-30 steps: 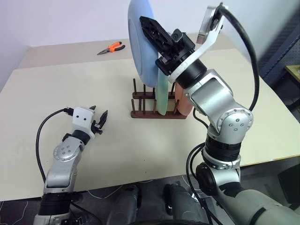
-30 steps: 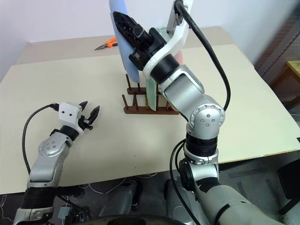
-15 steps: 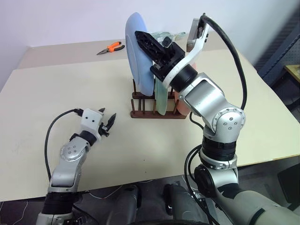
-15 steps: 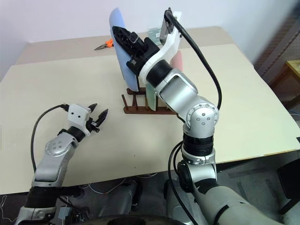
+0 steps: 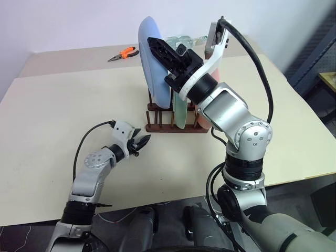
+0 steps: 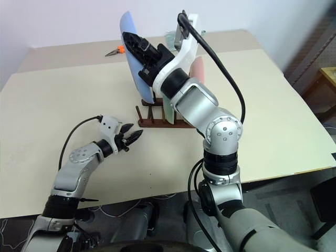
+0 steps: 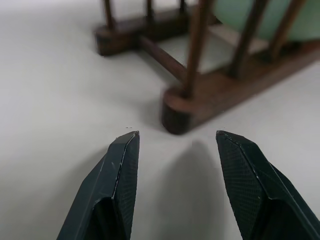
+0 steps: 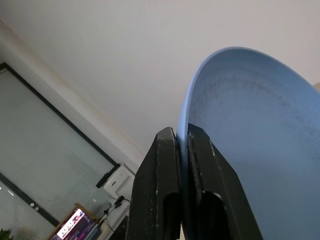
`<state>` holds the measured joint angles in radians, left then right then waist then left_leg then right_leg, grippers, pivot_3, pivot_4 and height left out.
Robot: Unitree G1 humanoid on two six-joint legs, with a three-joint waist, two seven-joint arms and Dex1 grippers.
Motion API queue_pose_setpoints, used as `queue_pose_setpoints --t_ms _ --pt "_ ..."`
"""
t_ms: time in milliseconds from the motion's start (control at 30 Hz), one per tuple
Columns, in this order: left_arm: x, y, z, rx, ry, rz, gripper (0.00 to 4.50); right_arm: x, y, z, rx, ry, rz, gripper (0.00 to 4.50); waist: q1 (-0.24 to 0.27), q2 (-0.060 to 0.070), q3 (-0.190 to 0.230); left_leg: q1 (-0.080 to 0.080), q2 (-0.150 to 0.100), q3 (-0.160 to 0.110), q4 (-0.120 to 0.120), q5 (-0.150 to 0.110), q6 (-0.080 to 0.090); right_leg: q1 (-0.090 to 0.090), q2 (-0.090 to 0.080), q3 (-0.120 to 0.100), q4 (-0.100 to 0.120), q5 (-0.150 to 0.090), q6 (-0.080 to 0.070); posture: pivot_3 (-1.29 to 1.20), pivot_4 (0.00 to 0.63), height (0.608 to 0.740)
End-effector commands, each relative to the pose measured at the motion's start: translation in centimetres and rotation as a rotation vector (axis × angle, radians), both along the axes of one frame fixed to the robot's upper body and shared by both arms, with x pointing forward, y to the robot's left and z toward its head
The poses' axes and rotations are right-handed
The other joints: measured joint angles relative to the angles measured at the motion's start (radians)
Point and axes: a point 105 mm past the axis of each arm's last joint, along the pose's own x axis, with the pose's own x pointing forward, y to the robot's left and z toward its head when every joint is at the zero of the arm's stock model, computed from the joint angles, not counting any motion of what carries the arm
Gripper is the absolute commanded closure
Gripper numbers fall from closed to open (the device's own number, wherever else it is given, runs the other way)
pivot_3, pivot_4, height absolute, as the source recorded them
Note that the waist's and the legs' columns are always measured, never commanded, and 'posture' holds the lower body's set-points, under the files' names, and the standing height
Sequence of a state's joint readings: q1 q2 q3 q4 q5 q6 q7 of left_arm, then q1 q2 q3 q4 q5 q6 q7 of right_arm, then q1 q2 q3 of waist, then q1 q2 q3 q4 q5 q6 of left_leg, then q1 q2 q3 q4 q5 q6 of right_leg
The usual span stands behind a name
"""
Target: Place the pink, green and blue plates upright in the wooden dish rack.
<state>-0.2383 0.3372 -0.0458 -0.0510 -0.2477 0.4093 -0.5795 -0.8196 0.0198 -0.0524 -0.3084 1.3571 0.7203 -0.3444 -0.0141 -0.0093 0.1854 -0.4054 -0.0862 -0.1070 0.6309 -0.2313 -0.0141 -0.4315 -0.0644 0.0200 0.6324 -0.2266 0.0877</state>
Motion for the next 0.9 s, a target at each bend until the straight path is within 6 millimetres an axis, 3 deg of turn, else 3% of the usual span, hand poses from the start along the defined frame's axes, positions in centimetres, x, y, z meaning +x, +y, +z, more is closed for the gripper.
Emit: queue_pose_setpoints --t_ms 33,300,400,500,733,833,900 --pt "-1.0 -2.4 0.2 -0.052 0.032 -0.121 2.01 -0.8 0.0 1.1 0.019 -0.055 0.011 4.48 0.0 0.0 0.0 0.0 0.0 0.0 0.0 0.0 0.0 0.0 0.0 0.0 0.0 0.0 0.0 0.0 0.15 0.74" --pt "-1.3 -5.0 0.6 -0.074 0.029 -0.213 2.01 -0.6 -0.1 0.9 0.01 -0.056 0.0 4.48 0.0 0.0 0.0 0.0 0.0 0.0 0.0 0.0 0.0 0.0 0.0 0.0 0.0 0.0 0.0 0.0 0.15 0.74" --pt "-1.6 -5.0 0.7 -0.072 0.025 -0.218 2.01 -0.5 -0.1 0.8 0.008 -0.052 -0.001 4.48 -0.001 0.0 0.0 0.0 0.0 0.0 0.0 0.0 0.0 0.0 0.0 0.0 0.0 0.0 0.0 0.0 0.15 0.74" --pt "-2.3 -3.2 0.8 -0.039 0.011 -0.175 2.01 -0.5 -0.1 0.6 0.007 -0.038 0.006 4.48 -0.008 0.0 0.0 0.0 0.001 0.0 -0.001 0.0 0.0 -0.001 0.0 0.001 0.0 0.0 0.0 0.0 0.15 0.74" --pt "-3.6 3.4 1.3 0.031 -0.028 0.014 2.01 -0.2 0.0 -0.2 0.009 0.019 0.021 4.48 -0.007 0.001 0.0 0.0 0.002 0.0 -0.002 0.0 0.0 -0.002 0.0 0.001 0.0 0.0 -0.001 0.0 0.15 0.74" --pt "-3.4 6.1 1.7 0.079 -0.059 0.11 2.01 0.2 0.2 -0.6 0.017 0.055 0.029 4.48 -0.003 0.001 0.0 0.0 0.002 0.0 -0.002 0.0 0.0 -0.002 0.0 0.001 0.0 0.0 -0.001 0.0 0.15 0.74" --pt "-3.1 6.8 2.0 0.088 -0.074 0.142 2.01 0.4 0.3 -0.7 0.021 0.074 0.03 4.48 0.001 0.001 0.0 0.0 0.002 0.0 -0.001 0.0 0.0 -0.001 0.0 0.001 -0.001 0.0 -0.001 0.0 0.15 0.74"
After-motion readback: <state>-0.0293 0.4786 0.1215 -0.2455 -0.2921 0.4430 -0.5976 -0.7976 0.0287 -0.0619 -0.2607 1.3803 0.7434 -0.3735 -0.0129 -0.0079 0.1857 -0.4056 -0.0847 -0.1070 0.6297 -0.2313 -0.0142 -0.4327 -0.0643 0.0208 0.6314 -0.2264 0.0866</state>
